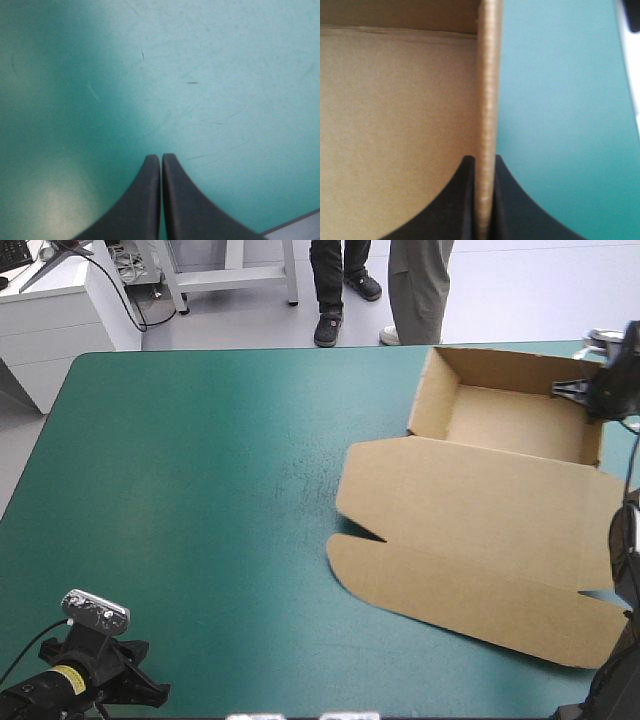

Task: Fold the box

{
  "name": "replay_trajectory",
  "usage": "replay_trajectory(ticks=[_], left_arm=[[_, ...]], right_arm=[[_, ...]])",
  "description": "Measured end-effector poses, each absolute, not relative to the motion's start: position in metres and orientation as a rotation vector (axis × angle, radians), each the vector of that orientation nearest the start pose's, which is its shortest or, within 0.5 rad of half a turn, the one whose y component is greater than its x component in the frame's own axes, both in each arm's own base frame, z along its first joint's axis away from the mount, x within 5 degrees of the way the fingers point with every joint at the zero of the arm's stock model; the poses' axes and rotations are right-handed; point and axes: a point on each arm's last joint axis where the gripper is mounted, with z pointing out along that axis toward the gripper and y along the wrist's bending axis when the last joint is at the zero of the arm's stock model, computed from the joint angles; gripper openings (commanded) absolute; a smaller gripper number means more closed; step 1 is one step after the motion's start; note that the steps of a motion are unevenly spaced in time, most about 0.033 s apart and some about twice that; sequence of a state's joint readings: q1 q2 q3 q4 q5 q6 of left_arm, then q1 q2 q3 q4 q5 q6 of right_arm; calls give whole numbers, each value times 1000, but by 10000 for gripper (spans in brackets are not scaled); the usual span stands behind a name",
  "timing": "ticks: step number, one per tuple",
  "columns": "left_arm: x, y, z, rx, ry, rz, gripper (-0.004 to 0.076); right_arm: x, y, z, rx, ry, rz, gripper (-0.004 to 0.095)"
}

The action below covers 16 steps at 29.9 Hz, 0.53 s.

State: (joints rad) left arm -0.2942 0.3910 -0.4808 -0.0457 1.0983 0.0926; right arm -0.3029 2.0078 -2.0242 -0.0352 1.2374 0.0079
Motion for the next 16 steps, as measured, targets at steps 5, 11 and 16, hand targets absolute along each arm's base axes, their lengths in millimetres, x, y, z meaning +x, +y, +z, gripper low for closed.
replay_trajectory(ticks=[5,11,16], left_arm=[[48,-18,260,471,2452,-144,-8],[48,-18,260,471,2452,-144,-8],[48,-18,260,471,2452,-144,-8]], right_arm=[[382,-219,328,693,2635,-210,-1],[353,-263,328,869,2588,-219,293],[352,-263,328,890,2580,-196,420]])
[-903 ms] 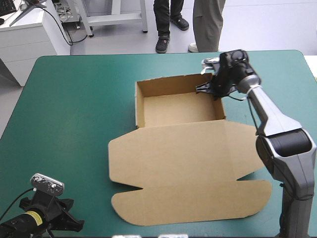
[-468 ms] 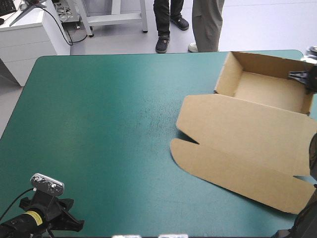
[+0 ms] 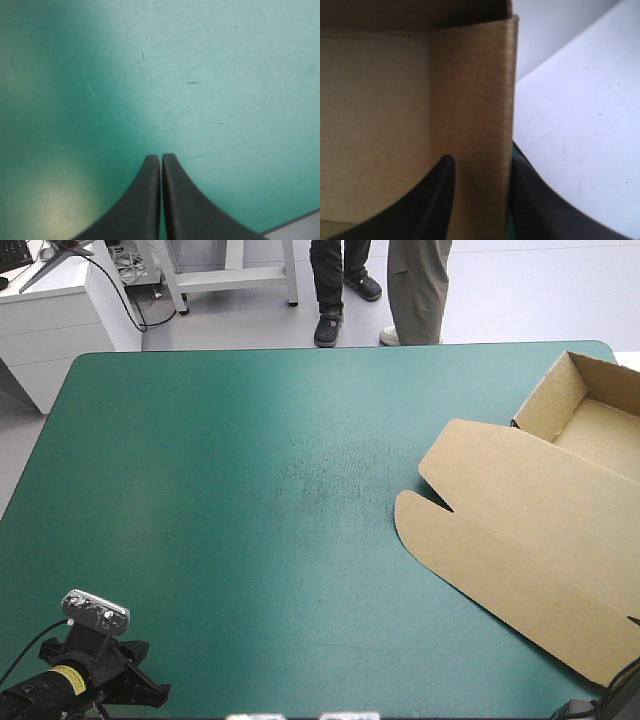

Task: Fold the box

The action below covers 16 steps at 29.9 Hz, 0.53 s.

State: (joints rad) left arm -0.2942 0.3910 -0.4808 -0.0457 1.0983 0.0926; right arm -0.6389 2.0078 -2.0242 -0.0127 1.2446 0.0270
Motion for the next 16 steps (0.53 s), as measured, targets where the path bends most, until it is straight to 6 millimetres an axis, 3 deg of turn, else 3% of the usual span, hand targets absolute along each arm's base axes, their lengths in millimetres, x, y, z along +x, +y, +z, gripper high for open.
replay_trajectory(ticks=[10,12,15,16], left_arm=[[48,-18,260,472,2451,-143,-8],[48,-18,260,474,2451,-143,-8],[48,-18,260,475,2451,-142,-8],[48,-18,260,475,2451,-142,-8]], right_arm=[[351,-261,333,861,2575,-190,393],[347,-258,341,813,2573,-207,304],[339,-252,361,767,2542,-233,6],[336,-250,367,761,2531,-239,-16]])
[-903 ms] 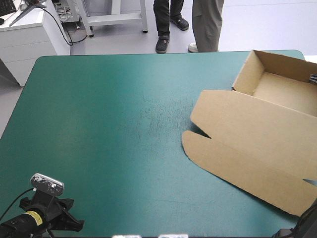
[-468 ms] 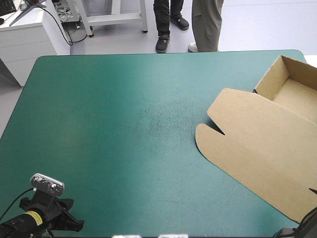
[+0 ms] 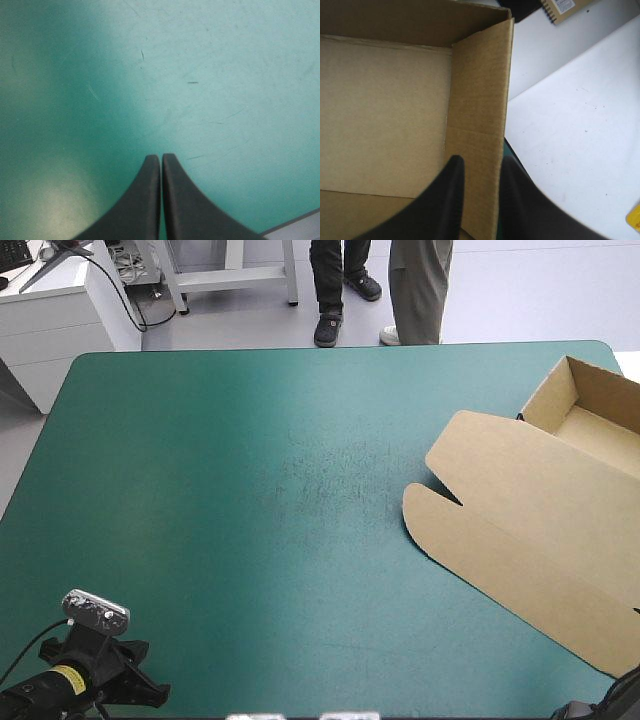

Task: Fold the box

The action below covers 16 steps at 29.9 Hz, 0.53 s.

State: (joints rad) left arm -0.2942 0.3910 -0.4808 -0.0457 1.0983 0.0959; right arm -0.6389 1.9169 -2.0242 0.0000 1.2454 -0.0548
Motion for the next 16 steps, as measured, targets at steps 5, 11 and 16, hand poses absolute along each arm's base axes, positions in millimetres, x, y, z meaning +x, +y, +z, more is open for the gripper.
replay_trajectory(ticks=[5,11,16], left_arm=[[48,-18,260,475,2451,-142,-8],[49,-19,260,474,2445,-143,-8],[49,-19,260,472,2437,-144,-8]], right_arm=[[319,-229,407,715,2426,-188,3],[302,-182,457,569,2304,-85,4],[281,-112,484,365,2272,-22,3]])
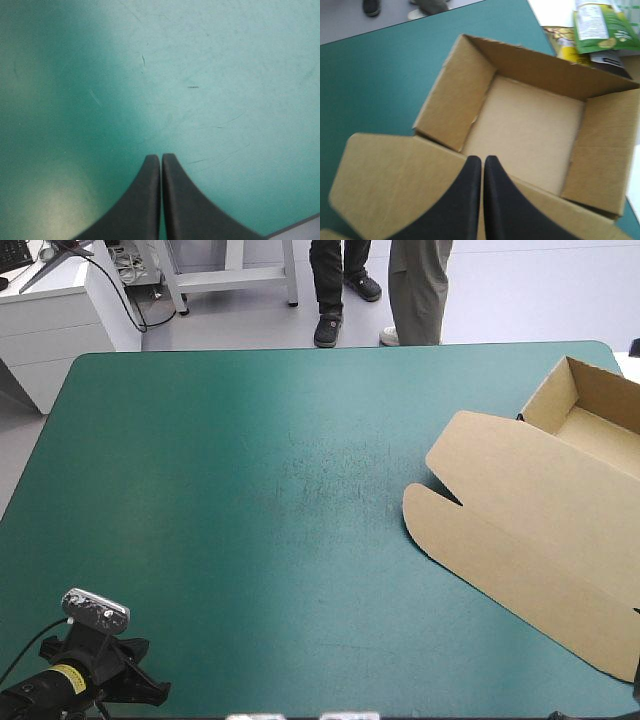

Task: Fold the box

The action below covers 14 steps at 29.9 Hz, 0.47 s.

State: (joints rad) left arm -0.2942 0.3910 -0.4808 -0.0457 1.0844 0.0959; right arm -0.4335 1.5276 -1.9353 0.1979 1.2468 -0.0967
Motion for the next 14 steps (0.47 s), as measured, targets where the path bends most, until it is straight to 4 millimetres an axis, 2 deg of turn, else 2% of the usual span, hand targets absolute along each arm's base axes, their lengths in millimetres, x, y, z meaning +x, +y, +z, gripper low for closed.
replay_trajectory(ticks=[4,7,10,14], left_arm=[[49,-19,261,471,2434,-144,-8],[50,-19,261,470,2429,-144,-8],[50,-19,261,469,2424,-145,-8],[50,-19,261,469,2424,-145,-8]], right_arm=[[257,-62,473,213,2343,-3,3],[231,-39,458,135,2396,-20,3],[195,-23,444,86,2414,3,3],[149,-11,418,51,2432,45,0]])
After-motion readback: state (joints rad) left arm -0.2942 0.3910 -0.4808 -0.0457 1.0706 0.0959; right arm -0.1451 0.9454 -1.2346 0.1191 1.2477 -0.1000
